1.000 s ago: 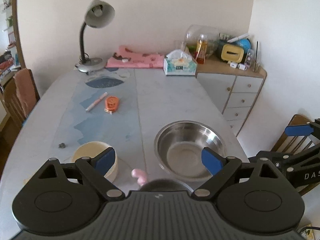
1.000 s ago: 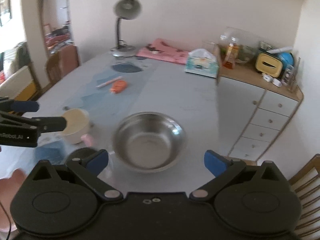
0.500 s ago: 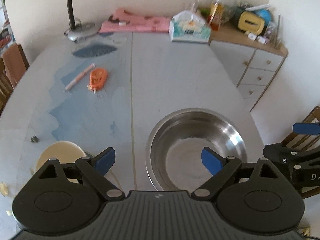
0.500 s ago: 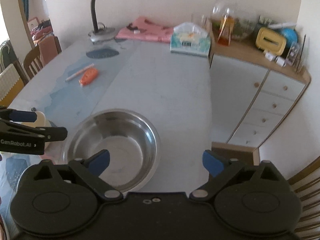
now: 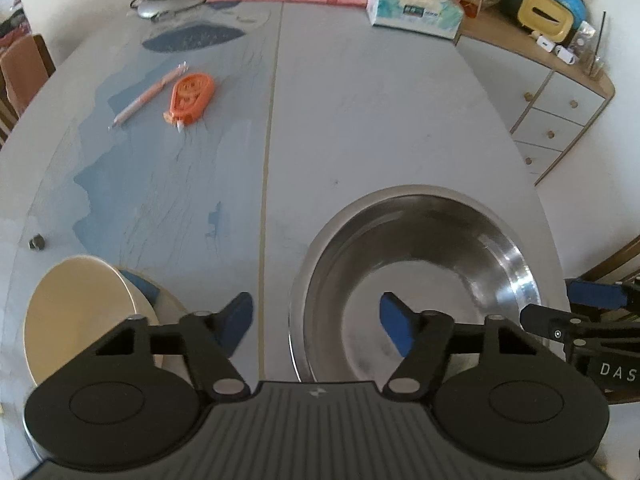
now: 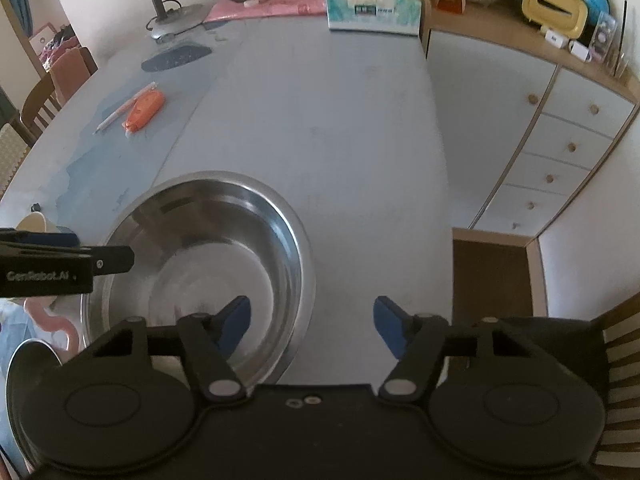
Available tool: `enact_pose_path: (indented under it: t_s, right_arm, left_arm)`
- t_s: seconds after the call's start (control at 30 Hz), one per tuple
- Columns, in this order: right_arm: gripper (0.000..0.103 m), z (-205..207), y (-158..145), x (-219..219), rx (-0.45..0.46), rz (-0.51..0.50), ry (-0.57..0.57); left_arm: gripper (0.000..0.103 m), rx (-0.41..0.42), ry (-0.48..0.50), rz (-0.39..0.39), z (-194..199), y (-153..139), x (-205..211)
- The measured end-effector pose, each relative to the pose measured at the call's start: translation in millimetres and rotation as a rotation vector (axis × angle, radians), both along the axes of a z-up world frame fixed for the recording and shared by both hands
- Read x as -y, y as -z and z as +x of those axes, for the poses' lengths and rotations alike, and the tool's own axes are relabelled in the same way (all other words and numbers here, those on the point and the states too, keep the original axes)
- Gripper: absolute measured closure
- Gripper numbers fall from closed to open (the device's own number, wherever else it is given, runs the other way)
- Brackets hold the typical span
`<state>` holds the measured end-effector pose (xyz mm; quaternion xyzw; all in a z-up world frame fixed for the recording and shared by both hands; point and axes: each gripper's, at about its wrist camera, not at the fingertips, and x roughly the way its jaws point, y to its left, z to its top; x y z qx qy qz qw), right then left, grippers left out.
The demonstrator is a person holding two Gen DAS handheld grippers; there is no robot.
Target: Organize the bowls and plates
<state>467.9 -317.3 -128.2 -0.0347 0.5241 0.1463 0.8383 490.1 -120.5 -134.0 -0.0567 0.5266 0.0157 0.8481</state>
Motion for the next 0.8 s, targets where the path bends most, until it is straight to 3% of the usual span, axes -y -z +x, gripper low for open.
enact_pose_path:
  t_s: [0.17, 0.33, 0.43, 0.8]
  right_arm:
    - [0.055, 3, 5, -3, -0.024, 0.000, -0.010]
    - [0.079, 2, 4, -7, -0.029, 0.000, -0.013]
    - [0.086, 1, 3, -7, -0.026, -0.014, 0.003]
    - [0.090, -16, -22, 9, 0.012, -0.018, 0.065]
  left_arm:
    - [0.066, -0.029, 0.001, -0.015, 3, 9, 0]
    - [0.077, -0.040, -0.002, 0.000, 2, 12, 2]
    - [0.087, -0.049, -0.012, -0.003, 1, 11, 0]
    - [0.090, -0.002, 0.011, 0.001, -16, -16, 15]
